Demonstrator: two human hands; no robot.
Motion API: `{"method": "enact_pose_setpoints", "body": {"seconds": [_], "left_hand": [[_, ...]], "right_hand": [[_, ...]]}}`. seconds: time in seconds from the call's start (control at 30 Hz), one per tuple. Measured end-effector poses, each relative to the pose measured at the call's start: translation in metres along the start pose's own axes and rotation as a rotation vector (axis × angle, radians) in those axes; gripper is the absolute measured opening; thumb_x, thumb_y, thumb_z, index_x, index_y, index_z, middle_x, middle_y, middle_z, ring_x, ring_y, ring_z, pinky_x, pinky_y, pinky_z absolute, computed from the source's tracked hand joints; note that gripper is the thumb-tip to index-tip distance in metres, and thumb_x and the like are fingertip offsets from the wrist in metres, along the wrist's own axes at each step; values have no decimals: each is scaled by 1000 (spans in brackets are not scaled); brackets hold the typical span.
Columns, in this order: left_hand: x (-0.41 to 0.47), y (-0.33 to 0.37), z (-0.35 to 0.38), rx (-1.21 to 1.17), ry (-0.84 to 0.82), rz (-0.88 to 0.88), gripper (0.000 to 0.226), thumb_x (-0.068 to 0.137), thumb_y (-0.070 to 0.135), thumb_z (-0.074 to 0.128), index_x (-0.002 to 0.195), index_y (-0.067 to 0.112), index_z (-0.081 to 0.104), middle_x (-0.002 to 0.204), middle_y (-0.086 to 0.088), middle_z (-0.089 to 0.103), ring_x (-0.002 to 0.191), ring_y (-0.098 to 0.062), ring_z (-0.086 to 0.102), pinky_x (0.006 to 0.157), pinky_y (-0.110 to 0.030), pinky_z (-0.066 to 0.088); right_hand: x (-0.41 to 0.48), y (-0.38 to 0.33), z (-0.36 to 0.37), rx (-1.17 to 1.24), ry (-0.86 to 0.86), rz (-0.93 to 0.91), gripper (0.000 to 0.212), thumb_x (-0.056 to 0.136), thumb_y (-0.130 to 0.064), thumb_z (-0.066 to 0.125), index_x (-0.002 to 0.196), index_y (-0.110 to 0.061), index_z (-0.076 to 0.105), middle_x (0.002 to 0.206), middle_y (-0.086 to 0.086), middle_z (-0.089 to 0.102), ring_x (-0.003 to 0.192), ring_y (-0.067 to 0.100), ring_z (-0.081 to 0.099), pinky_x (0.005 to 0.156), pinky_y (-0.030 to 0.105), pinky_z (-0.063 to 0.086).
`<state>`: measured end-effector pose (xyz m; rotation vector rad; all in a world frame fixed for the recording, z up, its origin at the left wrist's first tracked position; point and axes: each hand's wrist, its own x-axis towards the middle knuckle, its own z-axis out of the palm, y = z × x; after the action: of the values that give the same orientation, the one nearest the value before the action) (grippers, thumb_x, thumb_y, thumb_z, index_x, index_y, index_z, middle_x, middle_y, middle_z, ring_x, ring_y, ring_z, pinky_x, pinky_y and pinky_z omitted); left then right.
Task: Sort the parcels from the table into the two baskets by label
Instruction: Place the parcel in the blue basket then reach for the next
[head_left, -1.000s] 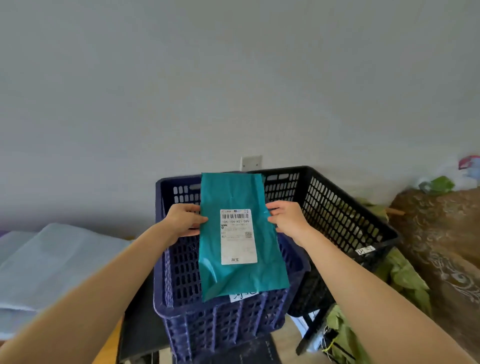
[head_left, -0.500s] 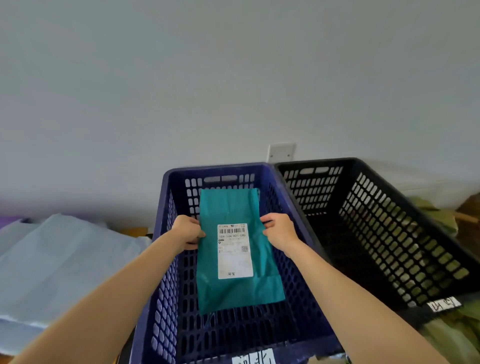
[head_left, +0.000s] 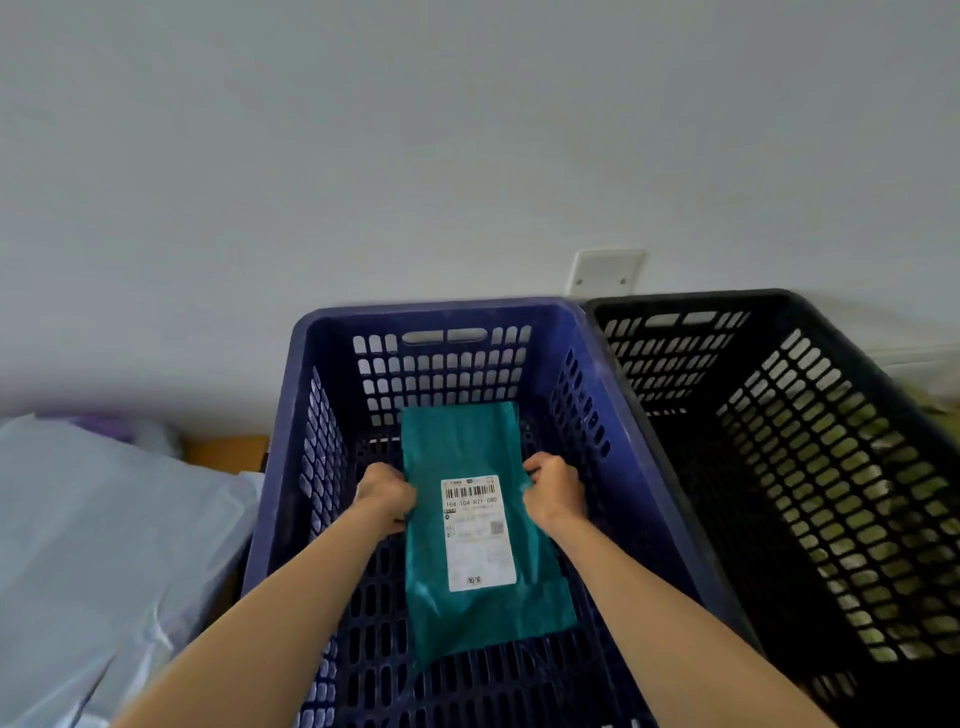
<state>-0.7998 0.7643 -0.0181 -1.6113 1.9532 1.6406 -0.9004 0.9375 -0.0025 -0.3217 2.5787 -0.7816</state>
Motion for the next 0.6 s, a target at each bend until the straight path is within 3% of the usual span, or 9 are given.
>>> {"method": "enact_pose_setpoints", "body": {"seconds": [0.1,0.17,0.23,0.33,0.5,0.6], "left_hand": [[13,-7,11,15,21,-15,21,85,2,66,73,11,50,87,-15,60,76,-28,60,67,-37,55],[20,-10,17,37,34,-11,9,85,4,66,90,5,58,97,-17,62,85,-31,63,74,-38,57],[29,-14,24,84,41,-6,30,85,6,65,114,3,60,113,-18,63,97,-34,63,82,-42,57],[36,-16,32,145,41,19,42,87,6,63,128,5,56,124,-18,60,103,-34,62,85,-38,55],[42,-17,45,154,21,90,45,88,4,58,131,11,51,117,-13,62,91,-27,61,77,-34,55],[40,-21,52,124,19,130,49,86,4,59,132,17,49,108,-7,63,89,-26,62,77,-34,55]], "right_hand": [[8,4,9,-105,-1,-9,35,90,-1,56,123,-12,59,119,13,64,107,35,61,85,41,53],[12,6,12,-170,3,-3,33,91,-1,55,122,-11,58,118,15,63,106,36,60,83,42,53],[15,8,14,-203,10,18,34,91,1,53,124,-10,55,118,15,62,107,36,60,82,42,53],[19,12,16,-227,27,33,39,90,3,52,127,-10,51,118,16,62,107,37,60,84,43,53],[26,18,21,-249,50,27,48,90,8,47,132,-16,50,120,15,62,108,38,60,85,44,52],[27,19,24,-252,20,26,42,90,8,49,127,-13,56,120,15,62,107,38,60,85,45,52]]}}
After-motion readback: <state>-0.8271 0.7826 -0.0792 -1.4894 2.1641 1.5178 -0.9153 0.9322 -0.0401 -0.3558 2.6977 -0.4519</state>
